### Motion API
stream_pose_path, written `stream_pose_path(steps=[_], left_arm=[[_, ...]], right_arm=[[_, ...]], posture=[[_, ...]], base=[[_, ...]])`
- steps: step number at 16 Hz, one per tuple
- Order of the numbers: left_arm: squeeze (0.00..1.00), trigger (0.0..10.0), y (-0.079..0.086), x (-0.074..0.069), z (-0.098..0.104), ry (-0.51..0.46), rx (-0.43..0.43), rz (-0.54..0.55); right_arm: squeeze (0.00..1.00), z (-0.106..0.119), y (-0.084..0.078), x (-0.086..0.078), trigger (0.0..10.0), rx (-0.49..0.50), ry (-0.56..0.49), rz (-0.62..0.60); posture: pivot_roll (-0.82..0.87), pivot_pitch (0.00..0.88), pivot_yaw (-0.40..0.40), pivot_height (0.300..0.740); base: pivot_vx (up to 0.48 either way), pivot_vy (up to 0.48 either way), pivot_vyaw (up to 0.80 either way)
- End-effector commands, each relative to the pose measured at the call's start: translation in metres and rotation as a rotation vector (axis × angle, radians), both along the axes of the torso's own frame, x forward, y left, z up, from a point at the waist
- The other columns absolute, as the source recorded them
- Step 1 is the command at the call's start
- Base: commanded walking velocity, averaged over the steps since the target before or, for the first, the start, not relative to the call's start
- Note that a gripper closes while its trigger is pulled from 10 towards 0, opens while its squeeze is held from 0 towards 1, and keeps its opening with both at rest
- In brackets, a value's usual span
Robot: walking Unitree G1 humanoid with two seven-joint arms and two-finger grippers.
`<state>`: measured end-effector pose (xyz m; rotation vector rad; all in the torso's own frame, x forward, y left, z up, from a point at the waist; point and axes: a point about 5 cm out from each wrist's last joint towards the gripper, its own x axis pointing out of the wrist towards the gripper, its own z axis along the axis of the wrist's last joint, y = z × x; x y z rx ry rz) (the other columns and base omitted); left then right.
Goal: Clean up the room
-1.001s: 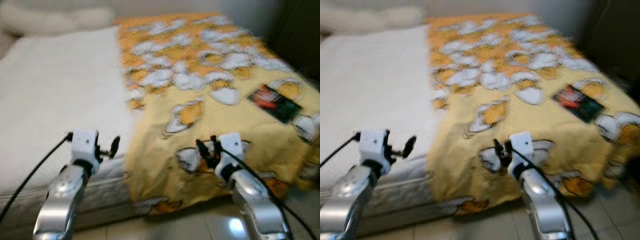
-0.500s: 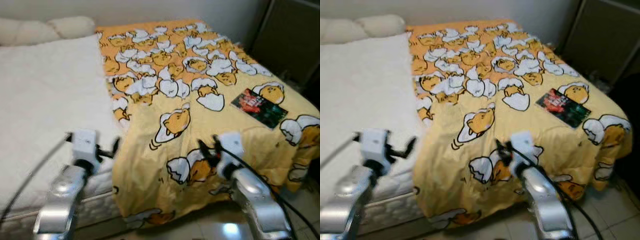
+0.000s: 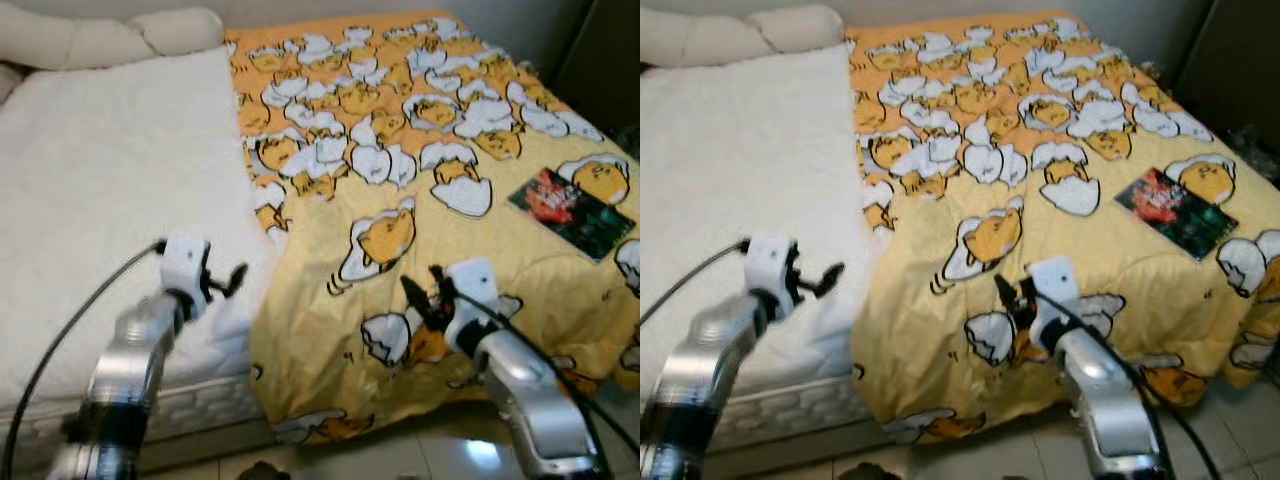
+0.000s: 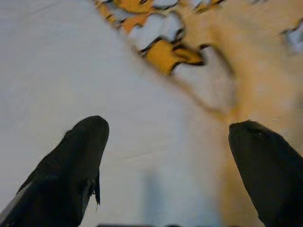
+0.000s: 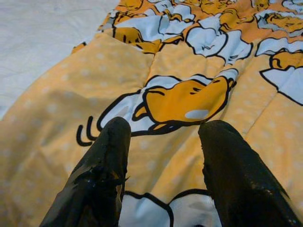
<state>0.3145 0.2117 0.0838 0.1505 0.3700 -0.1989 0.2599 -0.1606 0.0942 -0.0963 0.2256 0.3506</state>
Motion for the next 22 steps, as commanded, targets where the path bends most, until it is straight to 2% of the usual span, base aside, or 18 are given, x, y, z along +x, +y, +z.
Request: stream_pose_path(steps=[1, 2, 3, 6, 7, 8, 9, 10, 11, 12, 14, 16, 17, 20, 21, 22], left_arm=[[0.97, 10.0, 0.005, 0.003, -0.012, 0.055, 0.033, 0.050], [0.97, 10.0, 0.006, 0.006, -0.014, 0.069, 0.036, 0.068], [0.00, 10.0, 0.004, 0.011, -0.024, 0.124, 0.040, 0.104], [0.00, 10.0, -0.011, 0.013, -0.042, 0.192, 0.075, 0.101], [0.00, 10.0, -0.021, 0.013, -0.047, 0.210, 0.048, 0.083], [0.00, 10.0, -0.036, 0.012, -0.053, 0.233, 0.027, 0.030], [0.00, 10.0, -0.039, 0.012, -0.053, 0.236, 0.026, 0.018], [0.00, 10.0, -0.054, 0.004, -0.064, 0.289, 0.029, -0.090], [0.00, 10.0, -0.059, 0.002, -0.067, 0.305, 0.026, -0.126], [0.00, 10.0, -0.073, -0.003, -0.070, 0.320, -0.049, -0.211], [0.00, 10.0, -0.090, -0.004, -0.066, 0.291, -0.187, -0.313], [0.00, 10.0, -0.097, -0.004, -0.063, 0.282, -0.240, -0.362], [0.00, 10.0, -0.097, -0.007, -0.067, 0.303, -0.229, -0.353], [0.00, 10.0, -0.090, -0.010, -0.073, 0.316, -0.246, -0.279], [0.00, 10.0, -0.086, -0.007, -0.071, 0.294, -0.312, -0.215], [0.00, 10.0, -0.084, -0.005, -0.069, 0.284, -0.341, -0.196]], right_arm=[[0.00, 0.006, -0.001, 0.001, 10.0, 0.008, -0.012, 0.009], [0.00, 0.007, -0.001, 0.001, 10.0, 0.008, -0.012, 0.010], [0.00, 0.008, -0.001, 0.001, 10.0, 0.003, -0.017, 0.014], [0.00, 0.010, 0.004, 0.000, 10.0, -0.003, -0.019, 0.037], [0.00, 0.010, 0.007, -0.001, 10.0, -0.006, -0.019, 0.048], [0.00, 0.011, 0.008, -0.001, 10.0, -0.011, -0.020, 0.059], [0.00, 0.012, 0.009, -0.001, 10.0, -0.012, -0.020, 0.061], [0.00, 0.012, 0.010, -0.001, 10.0, -0.015, -0.023, 0.069], [0.00, 0.013, 0.010, -0.001, 10.0, -0.016, -0.023, 0.071], [0.00, 0.013, 0.009, -0.002, 10.0, -0.016, -0.023, 0.069], [0.00, 0.013, 0.008, -0.003, 10.0, -0.014, -0.023, 0.062], [0.00, 0.012, 0.006, -0.003, 10.0, -0.011, -0.019, 0.058], [0.00, 0.011, 0.005, -0.004, 10.0, -0.010, -0.016, 0.052], [0.00, 0.012, 0.005, -0.003, 10.0, -0.007, -0.018, 0.047], [0.00, 0.012, 0.006, -0.003, 10.0, -0.006, -0.019, 0.050], [0.00, 0.012, 0.006, -0.004, 10.0, -0.006, -0.019, 0.053]], posture=[[-0.15, 0.118, 0.077, 0.740], [-0.15, 0.118, 0.077, 0.740], [-0.16, 0.141, 0.088, 0.740], [-0.17, 0.160, 0.098, 0.740], [-0.17, 0.165, 0.101, 0.740], [-0.17, 0.169, 0.103, 0.740], [-0.17, 0.171, 0.105, 0.740], [-0.17, 0.173, 0.109, 0.740], [-0.17, 0.174, 0.110, 0.740], [-0.17, 0.174, 0.109, 0.740], [-0.16, 0.168, 0.111, 0.740], [-0.16, 0.168, 0.113, 0.740], [-0.15, 0.170, 0.123, 0.740], [-0.15, 0.170, 0.128, 0.740], [-0.15, 0.169, 0.133, 0.740], [-0.15, 0.169, 0.134, 0.740]], base=[[0.000, 0.000, 0.00], [0.000, 0.000, 0.00], [0.000, 0.000, 0.00], [0.000, 0.000, 0.00], [0.000, 0.000, 0.00], [0.000, 0.000, 0.00], [0.000, 0.000, 0.00], [0.000, 0.000, 0.00], [0.000, 0.000, 0.00], [0.000, 0.000, 0.00], [0.000, 0.000, 0.00], [0.000, 0.000, 0.00], [0.000, 0.000, 0.00], [0.000, 0.000, 0.00], [0.000, 0.000, 0.00], [0.000, 0.000, 0.00]])
